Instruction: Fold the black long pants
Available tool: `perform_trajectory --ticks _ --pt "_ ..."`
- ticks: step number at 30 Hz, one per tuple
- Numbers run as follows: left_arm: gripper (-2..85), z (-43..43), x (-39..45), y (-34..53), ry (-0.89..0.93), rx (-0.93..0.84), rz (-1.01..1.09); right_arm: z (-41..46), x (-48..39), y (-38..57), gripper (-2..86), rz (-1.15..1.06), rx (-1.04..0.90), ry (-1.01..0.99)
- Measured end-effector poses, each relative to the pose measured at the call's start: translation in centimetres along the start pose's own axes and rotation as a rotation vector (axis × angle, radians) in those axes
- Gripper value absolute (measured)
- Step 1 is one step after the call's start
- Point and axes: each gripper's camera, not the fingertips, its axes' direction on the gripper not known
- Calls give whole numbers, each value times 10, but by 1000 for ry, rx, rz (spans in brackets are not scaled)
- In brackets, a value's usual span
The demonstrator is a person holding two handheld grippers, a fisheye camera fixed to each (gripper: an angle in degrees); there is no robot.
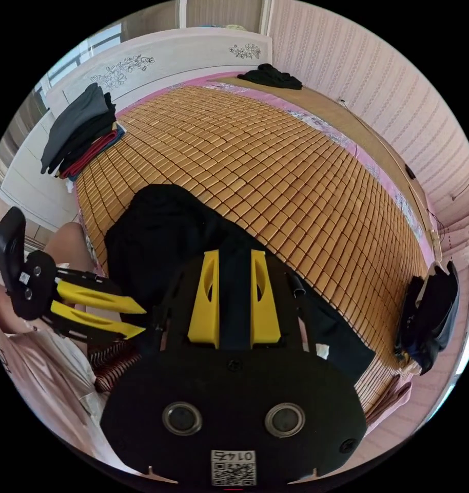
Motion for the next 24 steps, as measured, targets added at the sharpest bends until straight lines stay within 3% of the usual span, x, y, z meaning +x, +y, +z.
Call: perform_trajectory --ticks 4,7,12,24 --pt "49 23 3 -5 -18 -57 3 38 0 -30 62 -58 -143 -36" --pt "1 29 7 -3 -13 -72 14 29 -1 -29 18 -67 -108 -43" --pt "-7 27 24 2 19 -54 84 3 -4 -25 -2 -99 -60 -69" --pt "90 10 -1 -12 -91 73 22 -24 -28 -21 -5 -268 -18 -21"
